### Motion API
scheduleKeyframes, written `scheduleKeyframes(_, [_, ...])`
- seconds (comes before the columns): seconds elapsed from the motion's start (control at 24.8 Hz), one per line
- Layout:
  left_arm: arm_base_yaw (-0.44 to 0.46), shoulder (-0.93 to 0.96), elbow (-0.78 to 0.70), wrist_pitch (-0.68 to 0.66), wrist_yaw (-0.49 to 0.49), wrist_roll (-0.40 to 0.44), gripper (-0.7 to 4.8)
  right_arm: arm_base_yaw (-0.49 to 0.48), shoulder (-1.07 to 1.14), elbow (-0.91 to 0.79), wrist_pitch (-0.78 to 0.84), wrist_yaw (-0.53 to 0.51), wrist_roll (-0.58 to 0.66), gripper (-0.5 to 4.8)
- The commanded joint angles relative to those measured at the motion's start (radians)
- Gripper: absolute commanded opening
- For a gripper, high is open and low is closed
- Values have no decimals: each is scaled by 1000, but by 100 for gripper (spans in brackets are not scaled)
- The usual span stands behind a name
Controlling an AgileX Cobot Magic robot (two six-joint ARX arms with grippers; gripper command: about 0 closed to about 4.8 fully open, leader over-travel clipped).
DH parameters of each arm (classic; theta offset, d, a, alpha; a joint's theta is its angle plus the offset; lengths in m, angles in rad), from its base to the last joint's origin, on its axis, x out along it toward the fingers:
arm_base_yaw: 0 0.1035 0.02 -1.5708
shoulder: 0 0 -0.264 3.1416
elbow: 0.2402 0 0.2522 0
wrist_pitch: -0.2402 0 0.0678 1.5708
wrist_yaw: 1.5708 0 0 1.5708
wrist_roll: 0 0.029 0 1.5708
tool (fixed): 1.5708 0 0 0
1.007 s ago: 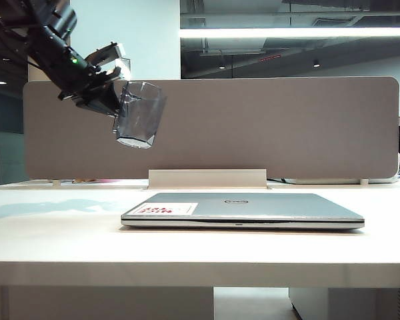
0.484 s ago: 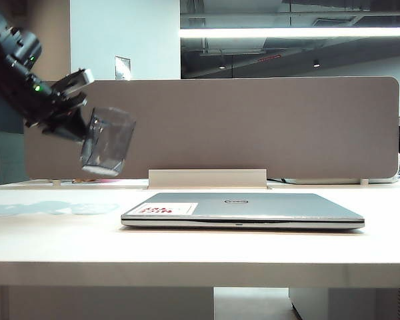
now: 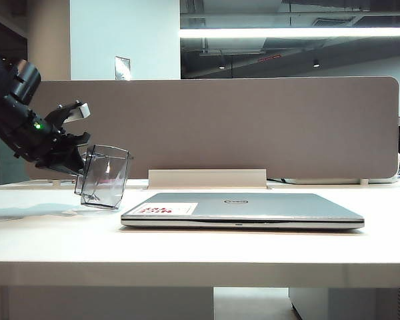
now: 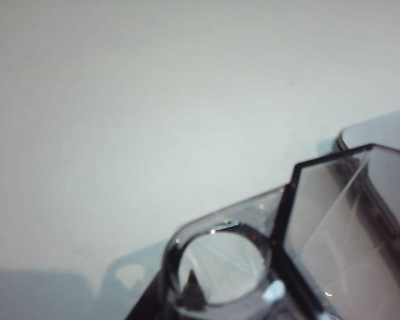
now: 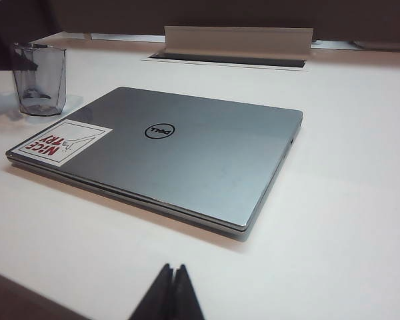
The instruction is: Pick up the water cup and place it on the left side of the laptop.
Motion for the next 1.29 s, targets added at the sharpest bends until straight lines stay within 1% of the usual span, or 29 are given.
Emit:
scheduleKeyframes(0.04, [-20,-8,-37,104,-66,-40,-6,0,-2,-6,10,-2,2,-8])
scheduleKeyframes(0.12, [-33,-8,-66,148,-77,-46,-6,0,-2,-6,10,-2,1,-7])
scheduleKeyframes(0.4, [-68,-8,-158,270,-162,-47,-6,0,-2,-6,10,-2,2,-8])
scheduleKeyframes(0.56, [-69,-8,-219,341,-200,-47,-6,0,-2,-6,10,-2,1,-8])
scheduleKeyframes(0.69, [-69,-8,-243,366,-224,-45,-6,0,-2,-6,10,-2,1,-8])
scheduleKeyframes(0.77, [-69,-8,-285,427,-237,-44,-6,0,-2,-6,10,-2,2,-8])
scheduleKeyframes(0.93, [-69,-8,-346,507,-269,-43,-6,0,-2,-6,10,-2,2,-8])
scheduleKeyframes(1.05, [-69,-8,-362,534,-283,-43,-6,0,-2,-6,10,-2,2,-8])
scheduleKeyframes(1.29, [-69,-8,-362,539,-283,-44,-4,0,-2,-6,10,-2,2,-8])
